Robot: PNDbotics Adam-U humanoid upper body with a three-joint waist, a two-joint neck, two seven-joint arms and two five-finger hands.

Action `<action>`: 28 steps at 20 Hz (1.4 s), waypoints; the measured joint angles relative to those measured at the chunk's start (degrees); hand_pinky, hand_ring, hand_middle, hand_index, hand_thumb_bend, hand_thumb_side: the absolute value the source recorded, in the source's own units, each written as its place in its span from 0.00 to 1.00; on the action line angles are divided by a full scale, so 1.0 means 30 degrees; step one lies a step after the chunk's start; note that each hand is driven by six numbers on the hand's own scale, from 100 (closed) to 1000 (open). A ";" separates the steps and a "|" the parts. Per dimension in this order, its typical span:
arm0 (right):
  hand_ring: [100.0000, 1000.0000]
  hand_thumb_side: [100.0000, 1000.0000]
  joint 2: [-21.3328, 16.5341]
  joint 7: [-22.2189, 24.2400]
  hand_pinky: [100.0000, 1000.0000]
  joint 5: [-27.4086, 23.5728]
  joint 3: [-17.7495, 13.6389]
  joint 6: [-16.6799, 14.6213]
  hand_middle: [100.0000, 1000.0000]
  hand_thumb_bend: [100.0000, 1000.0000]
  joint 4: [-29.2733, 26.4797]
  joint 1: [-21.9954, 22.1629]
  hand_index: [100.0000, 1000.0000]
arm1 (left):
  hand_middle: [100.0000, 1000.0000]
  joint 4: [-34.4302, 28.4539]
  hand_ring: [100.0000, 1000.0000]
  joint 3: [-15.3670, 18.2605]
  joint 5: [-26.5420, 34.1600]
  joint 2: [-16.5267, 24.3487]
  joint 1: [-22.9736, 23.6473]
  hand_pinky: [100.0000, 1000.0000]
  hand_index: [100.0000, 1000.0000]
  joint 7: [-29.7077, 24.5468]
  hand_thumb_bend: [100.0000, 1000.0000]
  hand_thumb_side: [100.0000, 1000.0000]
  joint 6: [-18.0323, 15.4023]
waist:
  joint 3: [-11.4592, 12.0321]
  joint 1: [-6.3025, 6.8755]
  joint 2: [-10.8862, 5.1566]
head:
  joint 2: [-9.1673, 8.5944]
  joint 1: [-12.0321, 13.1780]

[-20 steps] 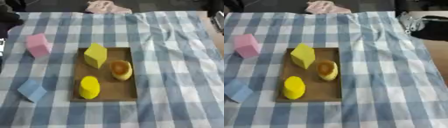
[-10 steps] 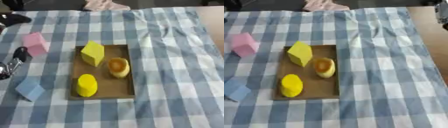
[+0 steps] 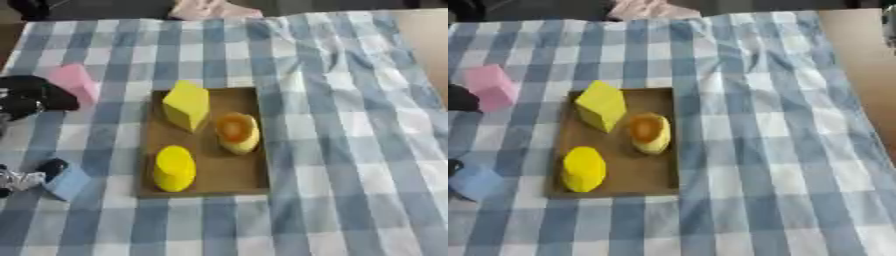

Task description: Pick up objects on the table and place them in the box.

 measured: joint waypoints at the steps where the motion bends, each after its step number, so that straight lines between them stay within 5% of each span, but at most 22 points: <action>1: 0.70 0.37 0.0003 0.0020 0.85 0.0006 -0.0005 0.0046 0.65 0.00 0.0000 0.0024 0.87 | 0.83 0.0000 0.92 -0.0044 -0.0005 0.0044 -0.0046 0.99 0.93 -0.0227 0.17 0.20 0.0057 | -0.0002 -0.0006 -0.0004 | 0.0000 0.0012; 4: 0.70 0.37 0.0031 0.0080 0.85 0.0063 -0.0065 0.0168 0.65 0.00 -0.0001 0.0286 0.86 | 0.83 0.0000 0.93 -0.0106 0.0010 0.0264 -0.0125 1.00 0.94 -0.0976 0.21 0.08 0.0155 | -0.0005 -0.0008 -0.0038 | 0.0000 0.0038; 7: 0.70 0.37 0.0133 0.0149 0.85 0.0165 -0.0101 0.0255 0.65 0.00 -0.0002 0.0505 0.86 | 0.82 -0.0001 0.93 -0.0106 0.0204 0.0561 -0.0123 1.00 0.94 -0.1759 0.36 0.57 0.0055 | 0.0045 0.0006 -0.0069 | 0.0000 0.0034; 8: 0.70 0.37 0.0154 0.0182 0.85 0.0170 -0.0102 0.0288 0.65 0.00 -0.0002 0.0545 0.86 | 0.82 -0.0002 0.92 -0.0104 0.0297 0.0649 -0.0124 1.00 0.93 -0.1962 0.38 0.60 -0.0023 | 0.0093 0.0020 -0.0077 | 0.0000 0.0026; 11: 0.69 0.37 0.0209 0.0265 0.85 0.0171 -0.0102 0.0365 0.65 0.00 -0.0002 0.0654 0.86 | 0.80 -0.0002 0.93 -0.0098 0.0353 0.0837 -0.0133 1.00 0.91 -0.2471 0.47 0.58 -0.0187 | 0.0123 0.0064 -0.0096 | 0.0000 0.0001; 16: 0.69 0.37 0.0318 0.0381 0.85 0.0172 -0.0099 0.0448 0.64 0.00 -0.0002 0.0734 0.86 | 0.79 0.0207 0.92 -0.0098 -0.0060 0.0985 -0.0107 1.00 0.90 -0.3068 0.48 0.58 -0.0150 | 0.0120 0.0070 -0.0098 | 0.0000 -0.0012; 28: 0.68 0.37 0.0658 0.0625 0.85 0.0175 -0.0094 0.0564 0.63 0.00 -0.0002 0.0943 0.85 | 0.79 0.2277 0.91 -0.0464 -0.0139 0.0970 -0.0547 0.97 0.91 -0.3318 0.32 0.31 -0.0171 | 0.0013 0.0041 -0.0101 | -0.0107 0.0072</action>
